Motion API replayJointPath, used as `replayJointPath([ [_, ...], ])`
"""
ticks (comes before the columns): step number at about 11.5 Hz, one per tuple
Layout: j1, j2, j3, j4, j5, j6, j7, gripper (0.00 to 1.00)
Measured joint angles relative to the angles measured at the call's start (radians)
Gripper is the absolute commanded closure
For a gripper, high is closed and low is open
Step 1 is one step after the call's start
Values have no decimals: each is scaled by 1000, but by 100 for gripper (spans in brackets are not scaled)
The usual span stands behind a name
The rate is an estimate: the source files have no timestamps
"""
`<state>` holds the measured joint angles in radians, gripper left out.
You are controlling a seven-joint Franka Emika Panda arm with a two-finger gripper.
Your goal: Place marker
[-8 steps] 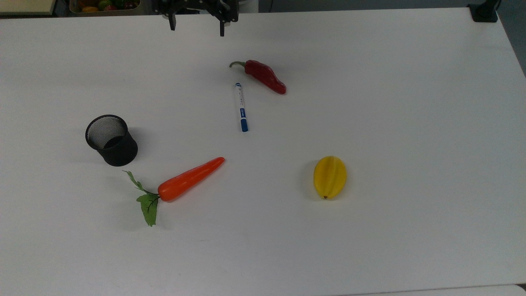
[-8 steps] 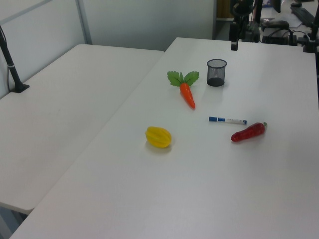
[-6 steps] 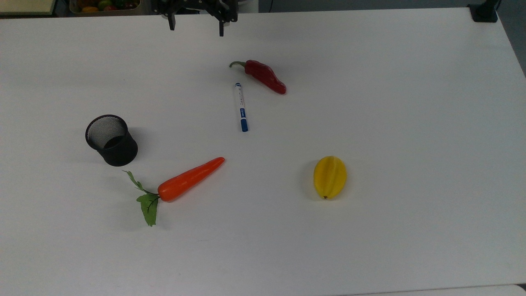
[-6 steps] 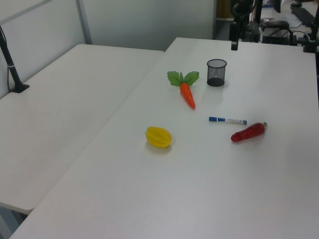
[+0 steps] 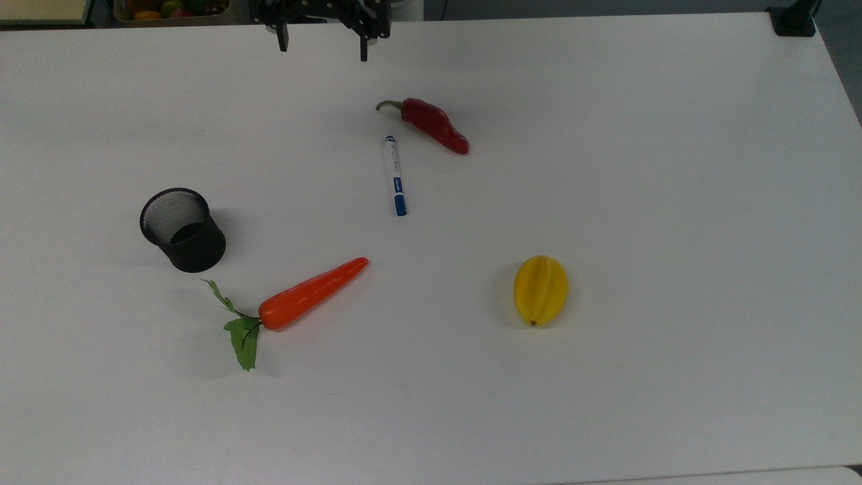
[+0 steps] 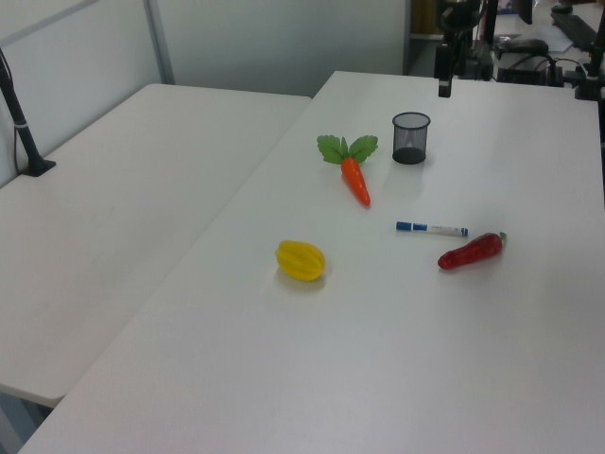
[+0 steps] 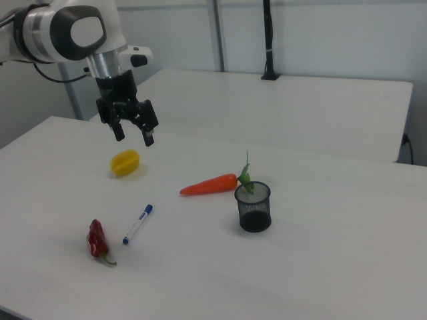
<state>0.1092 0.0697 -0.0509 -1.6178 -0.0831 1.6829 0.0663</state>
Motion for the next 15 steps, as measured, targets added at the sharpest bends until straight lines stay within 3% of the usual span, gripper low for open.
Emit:
replayJointPath([
  [3,21,8,3,-60,0,55,0,0],
  [9,56,56,28,-278,0,301,3,0],
  [15,80,210,29,-301,0,456,21,4],
])
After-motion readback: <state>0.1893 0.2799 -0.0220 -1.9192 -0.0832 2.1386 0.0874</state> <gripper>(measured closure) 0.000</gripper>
